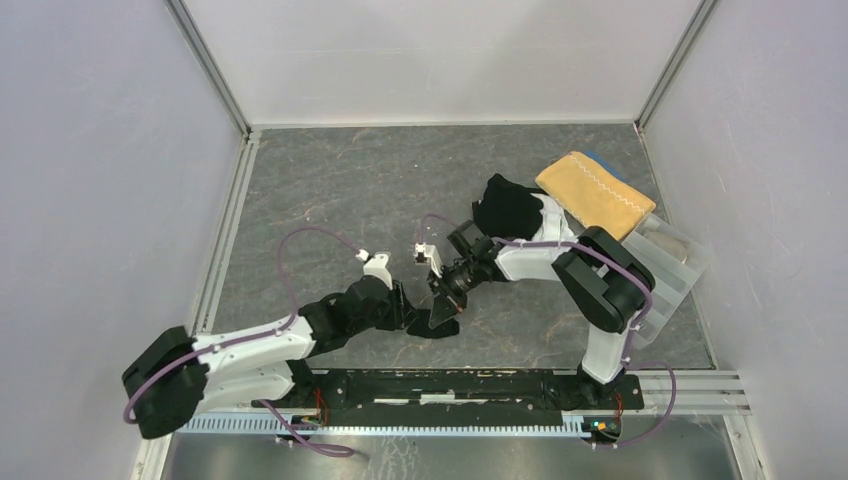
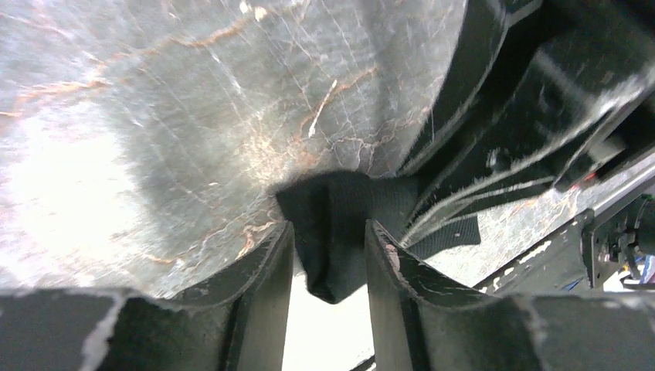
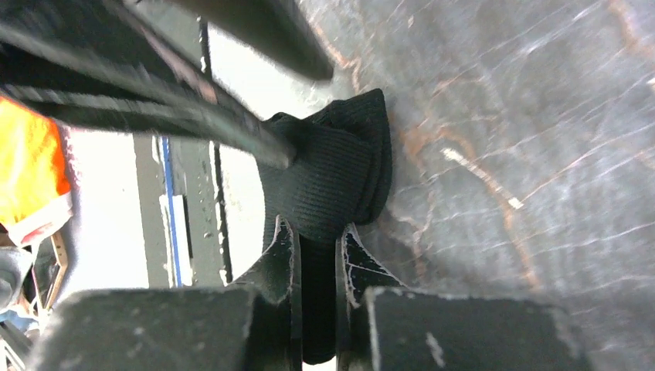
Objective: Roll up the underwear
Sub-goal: Pick up the underwear from the center of the board, then move the storage box to the center of the board.
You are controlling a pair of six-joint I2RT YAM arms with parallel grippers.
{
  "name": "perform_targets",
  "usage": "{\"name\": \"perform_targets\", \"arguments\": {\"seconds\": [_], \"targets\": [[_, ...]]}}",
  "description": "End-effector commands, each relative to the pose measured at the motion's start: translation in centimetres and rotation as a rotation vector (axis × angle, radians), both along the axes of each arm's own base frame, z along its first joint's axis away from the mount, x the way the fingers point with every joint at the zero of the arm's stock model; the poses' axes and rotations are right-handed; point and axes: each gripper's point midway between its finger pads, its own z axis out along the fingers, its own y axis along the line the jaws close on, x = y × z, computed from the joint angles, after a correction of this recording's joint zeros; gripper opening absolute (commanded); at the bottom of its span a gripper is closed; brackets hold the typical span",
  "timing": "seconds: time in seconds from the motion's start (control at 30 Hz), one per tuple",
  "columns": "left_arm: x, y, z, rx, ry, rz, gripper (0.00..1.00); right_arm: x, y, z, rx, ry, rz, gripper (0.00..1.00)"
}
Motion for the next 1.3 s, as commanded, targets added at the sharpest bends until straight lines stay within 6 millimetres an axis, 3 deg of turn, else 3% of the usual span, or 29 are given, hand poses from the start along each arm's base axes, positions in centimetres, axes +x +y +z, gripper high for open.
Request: {"name": "perform_targets", "arguments": {"seconds": [0.0, 0.1, 0.17, 0.33, 0.47, 0.63, 0.73, 0.87, 0.97, 1.07, 1.17, 1.27], "targets": [[1.9, 1.6, 5.0, -0.028, -0.095, 0.135, 0.51, -1.6, -2.8, -2.6, -0.141, -0.049, -0.055, 0.00], [2.4, 2.9, 8.0, -0.061, -0.146, 0.207, 0.66, 0.0, -2.2, 0.3, -0.079, -0.137, -0.117, 0.00], [2.5, 3.8, 8.9, -0.056, -0.160, 0.236, 0.69, 1.1, -1.8, 2.7, -0.022, -0.192, -0.162, 0.00], [2.2, 5.0, 8.3, 0.001, -0.137, 0.269, 0.70, 4.3, -2.2, 8.0, 0.077, -0.298, -0.329, 0.00], [2.0, 5.3, 7.3, 0.006, -0.116, 0.283, 0.70, 7.4, -4.8, 11.0, 0.087, -0.395, -0.533, 0.00], [1.9, 5.0, 6.9, 0.004, -0.104, 0.275, 0.70, 12.2, -12.1, 13.7, 0.032, -0.545, -0.929, 0.00], [1.9, 4.7, 6.7, 0.013, -0.095, 0.259, 0.70, 14.5, -18.9, 15.2, -0.061, -0.638, -1.230, 0.00], [1.7, 4.1, 6.3, 0.021, -0.078, 0.229, 0.69, 15.8, -28.2, 17.1, -0.173, -0.740, -1.577, 0.00], [1.6, 3.5, 6.0, 0.032, -0.064, 0.198, 0.68, 15.6, -34.4, 17.0, -0.231, -0.733, -1.810, 0.00], [1.6, 3.0, 6.1, 0.046, -0.057, 0.172, 0.67, 14.0, -39.4, 15.0, -0.256, -0.670, -2.011, 0.00], [1.6, 2.9, 6.3, 0.059, -0.056, 0.159, 0.66, 11.6, -41.9, 12.7, -0.283, -0.607, -2.157, 0.00], [1.6, 2.9, 6.4, 0.045, -0.059, 0.159, 0.66, 9.5, -42.4, 11.4, -0.317, -0.596, -2.200, 0.00]]}}
